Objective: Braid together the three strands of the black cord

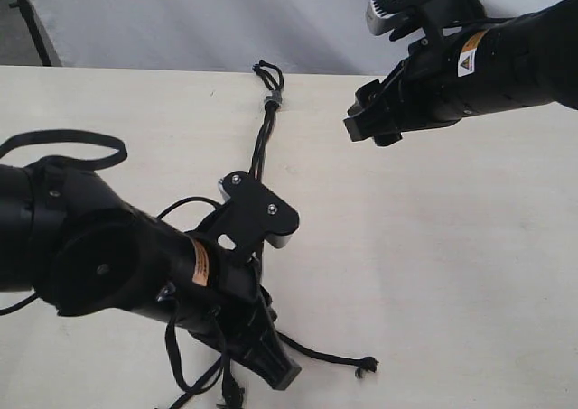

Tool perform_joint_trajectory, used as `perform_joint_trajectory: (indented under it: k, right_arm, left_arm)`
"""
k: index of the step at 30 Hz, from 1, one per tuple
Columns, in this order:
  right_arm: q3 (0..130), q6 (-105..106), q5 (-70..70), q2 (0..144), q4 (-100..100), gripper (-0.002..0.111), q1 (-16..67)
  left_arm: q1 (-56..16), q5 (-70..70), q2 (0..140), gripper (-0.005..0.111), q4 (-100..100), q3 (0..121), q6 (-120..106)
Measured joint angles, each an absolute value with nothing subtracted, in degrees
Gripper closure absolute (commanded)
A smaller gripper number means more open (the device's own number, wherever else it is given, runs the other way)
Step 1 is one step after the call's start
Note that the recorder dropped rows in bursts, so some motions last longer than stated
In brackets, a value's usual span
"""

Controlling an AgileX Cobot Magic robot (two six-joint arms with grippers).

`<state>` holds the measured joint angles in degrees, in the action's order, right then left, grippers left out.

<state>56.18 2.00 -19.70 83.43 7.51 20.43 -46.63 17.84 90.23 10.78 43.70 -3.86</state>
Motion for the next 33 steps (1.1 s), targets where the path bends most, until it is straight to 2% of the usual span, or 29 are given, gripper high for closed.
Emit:
perform_joint_trajectory:
  k: [12, 20, 29, 33]
  right_arm:
    - [56.2, 2.1, -19.6, 83.4, 7.6, 0.037, 20.4]
    - [56.2, 2.1, -19.6, 83.4, 7.6, 0.037, 20.4]
    - [56.2, 2.1, -19.2, 83.4, 7.6, 0.037, 20.4]
    - [56.2, 2.1, -19.1, 83.4, 7.6, 0.037, 20.4]
  left_arm:
    - [-46.9, 14.1, 90.4, 0.107, 14.6, 37.5, -3.5]
    - [-50.6, 11.2, 95.9, 0.107, 14.8, 37.5, -3.5]
    - [-50.6, 13.6, 95.9, 0.107, 13.3, 37.5, -3.5]
    - [-47.5, 16.4, 95.3, 0.107, 12.0, 37.5, -3.5]
